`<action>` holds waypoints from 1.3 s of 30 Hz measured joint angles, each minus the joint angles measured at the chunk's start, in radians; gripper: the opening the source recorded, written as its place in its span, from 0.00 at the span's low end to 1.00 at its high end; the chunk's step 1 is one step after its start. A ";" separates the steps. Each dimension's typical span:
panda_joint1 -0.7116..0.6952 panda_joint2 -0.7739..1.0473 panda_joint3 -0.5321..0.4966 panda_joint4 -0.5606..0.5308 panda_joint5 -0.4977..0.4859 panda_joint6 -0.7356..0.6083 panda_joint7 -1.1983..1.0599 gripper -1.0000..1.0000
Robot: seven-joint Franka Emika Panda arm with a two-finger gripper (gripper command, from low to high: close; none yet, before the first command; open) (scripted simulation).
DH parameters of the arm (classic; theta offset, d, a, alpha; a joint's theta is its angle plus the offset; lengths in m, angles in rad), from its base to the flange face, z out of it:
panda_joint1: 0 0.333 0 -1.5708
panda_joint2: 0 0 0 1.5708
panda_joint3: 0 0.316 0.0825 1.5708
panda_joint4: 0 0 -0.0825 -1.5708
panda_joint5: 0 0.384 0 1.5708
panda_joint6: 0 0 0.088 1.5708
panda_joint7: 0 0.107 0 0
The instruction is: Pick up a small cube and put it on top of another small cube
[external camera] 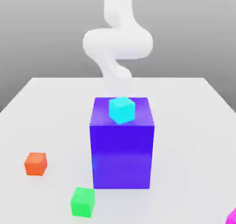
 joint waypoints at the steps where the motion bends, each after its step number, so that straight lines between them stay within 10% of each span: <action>1: 0.007 0.040 0.005 0.007 0.023 0.007 0.026 0.50; 15: 0.065 0.550 0.156 0.098 0.158 0.094 0.485 0.50; 36: 0.421 1.288 0.071 0.229 -0.141 0.318 1.404 0.50; 37: 0.425 1.319 0.067 0.236 -0.145 0.342 1.408 0.00; 39: 0.425 1.319 0.067 0.236 -0.145 0.342 1.408 0.00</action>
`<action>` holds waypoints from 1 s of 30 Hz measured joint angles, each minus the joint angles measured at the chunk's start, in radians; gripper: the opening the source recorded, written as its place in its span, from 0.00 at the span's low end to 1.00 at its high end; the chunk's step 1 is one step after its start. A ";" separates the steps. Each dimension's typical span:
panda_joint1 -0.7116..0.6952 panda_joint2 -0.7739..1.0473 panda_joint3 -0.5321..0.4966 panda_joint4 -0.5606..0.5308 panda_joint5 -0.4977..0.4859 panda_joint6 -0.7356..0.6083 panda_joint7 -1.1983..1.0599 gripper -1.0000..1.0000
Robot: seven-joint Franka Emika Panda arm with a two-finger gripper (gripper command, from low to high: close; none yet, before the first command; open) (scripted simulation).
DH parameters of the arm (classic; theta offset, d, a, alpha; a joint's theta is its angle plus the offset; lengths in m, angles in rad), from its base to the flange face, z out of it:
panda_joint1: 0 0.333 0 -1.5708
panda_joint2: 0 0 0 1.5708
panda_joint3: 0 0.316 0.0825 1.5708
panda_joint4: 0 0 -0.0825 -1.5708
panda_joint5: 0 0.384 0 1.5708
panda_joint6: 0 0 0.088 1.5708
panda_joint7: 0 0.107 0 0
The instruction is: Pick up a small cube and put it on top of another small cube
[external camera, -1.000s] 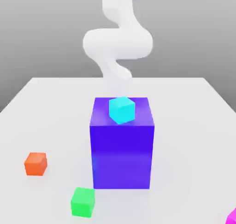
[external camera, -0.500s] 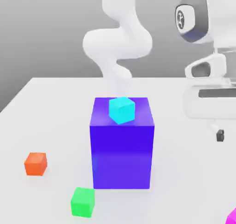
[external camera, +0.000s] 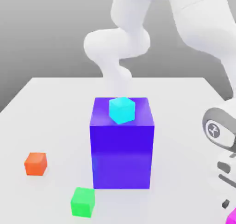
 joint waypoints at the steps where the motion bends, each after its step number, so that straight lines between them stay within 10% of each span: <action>1: 0.000 0.000 0.000 0.000 0.000 0.001 0.000 0.00; 10: -0.018 -0.136 0.013 -0.032 -0.002 -0.096 -0.049 0.00; 30: -0.213 -0.477 0.015 -0.127 -0.173 -0.209 -1.019 0.00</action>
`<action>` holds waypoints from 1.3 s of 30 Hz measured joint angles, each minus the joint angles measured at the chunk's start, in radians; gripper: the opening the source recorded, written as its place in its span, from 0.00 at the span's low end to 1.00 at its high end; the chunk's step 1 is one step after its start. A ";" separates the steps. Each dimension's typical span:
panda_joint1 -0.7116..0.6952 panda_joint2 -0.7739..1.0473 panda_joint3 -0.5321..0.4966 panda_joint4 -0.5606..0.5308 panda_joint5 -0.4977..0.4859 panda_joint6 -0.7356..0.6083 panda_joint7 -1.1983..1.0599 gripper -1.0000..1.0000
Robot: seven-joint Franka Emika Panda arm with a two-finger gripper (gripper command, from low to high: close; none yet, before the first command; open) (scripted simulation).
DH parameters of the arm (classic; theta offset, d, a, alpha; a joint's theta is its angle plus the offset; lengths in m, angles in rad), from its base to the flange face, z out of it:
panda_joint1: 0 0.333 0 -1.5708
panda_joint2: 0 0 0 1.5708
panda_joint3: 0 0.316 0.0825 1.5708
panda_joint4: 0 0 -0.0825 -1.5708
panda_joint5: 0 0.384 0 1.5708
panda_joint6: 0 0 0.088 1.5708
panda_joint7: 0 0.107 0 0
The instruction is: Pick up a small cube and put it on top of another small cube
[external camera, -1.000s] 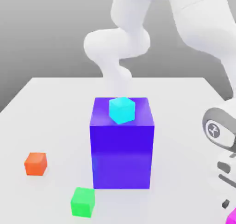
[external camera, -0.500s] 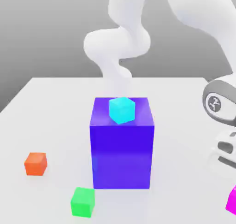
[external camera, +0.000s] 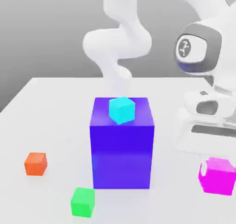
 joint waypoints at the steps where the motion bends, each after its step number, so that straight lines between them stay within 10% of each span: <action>1: -0.010 -0.014 -0.003 -0.005 -0.001 -0.003 -0.055 0.00; 39: -0.223 -0.207 -0.228 -0.258 0.144 0.056 -2.262 0.00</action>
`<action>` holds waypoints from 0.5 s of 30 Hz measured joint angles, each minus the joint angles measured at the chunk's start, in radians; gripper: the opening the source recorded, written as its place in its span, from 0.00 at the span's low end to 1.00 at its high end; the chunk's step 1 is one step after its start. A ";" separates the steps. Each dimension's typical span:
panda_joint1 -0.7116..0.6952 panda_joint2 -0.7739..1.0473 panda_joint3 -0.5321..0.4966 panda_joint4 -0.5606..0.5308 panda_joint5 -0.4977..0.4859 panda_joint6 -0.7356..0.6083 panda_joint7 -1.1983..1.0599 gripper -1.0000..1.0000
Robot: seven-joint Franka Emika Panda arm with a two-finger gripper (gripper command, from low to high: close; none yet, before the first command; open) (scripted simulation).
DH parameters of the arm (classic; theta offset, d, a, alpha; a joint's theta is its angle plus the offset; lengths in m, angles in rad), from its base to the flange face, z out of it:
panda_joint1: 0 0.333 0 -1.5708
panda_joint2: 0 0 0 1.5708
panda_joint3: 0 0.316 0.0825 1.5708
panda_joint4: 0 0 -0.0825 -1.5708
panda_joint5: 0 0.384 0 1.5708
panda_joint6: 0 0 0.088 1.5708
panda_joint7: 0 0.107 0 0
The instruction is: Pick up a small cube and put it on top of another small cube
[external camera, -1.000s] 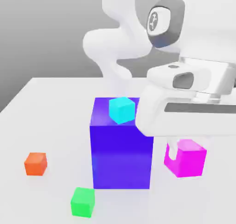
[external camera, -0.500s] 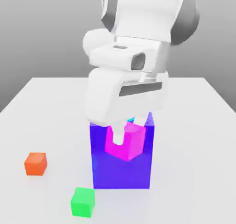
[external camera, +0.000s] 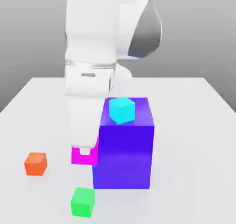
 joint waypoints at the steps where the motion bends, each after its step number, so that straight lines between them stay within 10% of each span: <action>1: -0.003 0.006 -0.005 -0.007 0.007 0.006 -0.060 0.00; 15: -0.056 0.142 -0.011 -0.110 0.134 0.114 -0.899 0.00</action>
